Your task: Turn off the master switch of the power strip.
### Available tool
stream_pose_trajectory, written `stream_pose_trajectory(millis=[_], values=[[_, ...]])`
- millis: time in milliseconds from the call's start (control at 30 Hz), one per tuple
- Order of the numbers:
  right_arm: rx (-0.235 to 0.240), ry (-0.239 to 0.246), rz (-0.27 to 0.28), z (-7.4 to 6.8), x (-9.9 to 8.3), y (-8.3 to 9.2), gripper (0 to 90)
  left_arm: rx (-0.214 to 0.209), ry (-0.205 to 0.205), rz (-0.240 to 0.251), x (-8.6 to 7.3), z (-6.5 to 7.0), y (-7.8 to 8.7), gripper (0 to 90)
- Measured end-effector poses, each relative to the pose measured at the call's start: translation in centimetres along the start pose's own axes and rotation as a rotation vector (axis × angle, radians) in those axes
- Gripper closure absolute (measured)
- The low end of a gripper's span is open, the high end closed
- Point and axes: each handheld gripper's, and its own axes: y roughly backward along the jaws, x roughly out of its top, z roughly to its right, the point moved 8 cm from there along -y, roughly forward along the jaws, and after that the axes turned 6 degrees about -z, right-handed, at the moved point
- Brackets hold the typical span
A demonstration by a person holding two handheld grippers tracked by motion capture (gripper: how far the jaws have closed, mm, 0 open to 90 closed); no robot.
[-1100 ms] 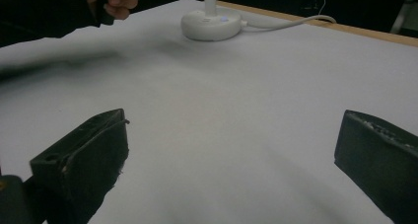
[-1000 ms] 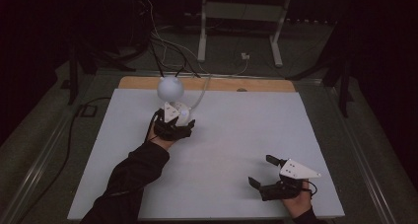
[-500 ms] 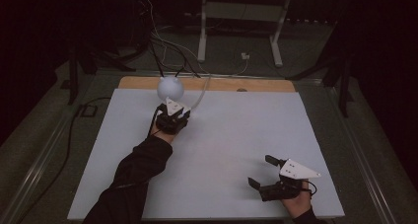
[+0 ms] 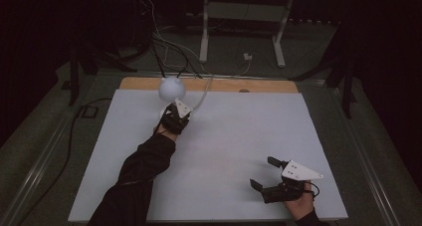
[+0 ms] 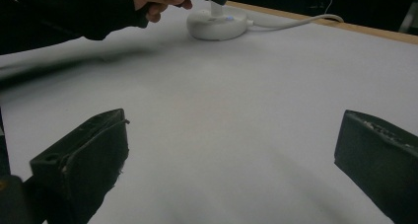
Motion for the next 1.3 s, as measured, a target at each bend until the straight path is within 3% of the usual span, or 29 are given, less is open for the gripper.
stream_pose_trajectory(millis=[33,100,267,433,567,633,900,967,1033,1300], values=[[0.000,0.001,0.001,0.0,0.0,0.0,0.0,-0.003,-0.004,-0.001,0.0,0.1,-0.1,90.0],[0.000,0.002,0.001,0.0,0.0,0.0,0.0,0.041,-0.042,-0.012,0.0,0.0,-0.4,90.0],[0.000,0.001,0.003,0.1,0.0,0.1,0.0,0.046,-0.037,-0.037,-0.2,0.2,-1.0,90.0],[0.000,0.004,0.005,0.0,0.1,0.1,0.0,0.094,-0.074,-0.063,-0.5,0.0,-1.7,90.0],[0.000,0.004,0.006,0.1,0.1,0.2,0.0,0.100,-0.065,-0.071,-0.7,-0.2,-2.0,90.0],[0.000,0.003,0.007,0.1,0.1,0.2,0.0,0.084,-0.052,-0.069,-0.8,-0.2,-2.2,90.0],[0.000,0.002,0.006,0.1,0.1,0.2,0.0,0.094,-0.068,-0.085,-1.1,-0.2,-2.7,90.0],[-0.002,0.002,0.004,0.1,0.1,0.2,0.0,0.077,-0.047,-0.083,-1.1,-0.3,-2.8,90.0],[-0.001,0.005,0.003,0.1,0.1,0.1,0.0,0.088,-0.067,-0.084,-1.1,-0.4,-2.8,90.0],[0.002,0.003,-0.002,0.0,0.0,0.1,0.0,0.088,-0.082,-0.091,-1.0,-0.1,-3.0,90.0]])
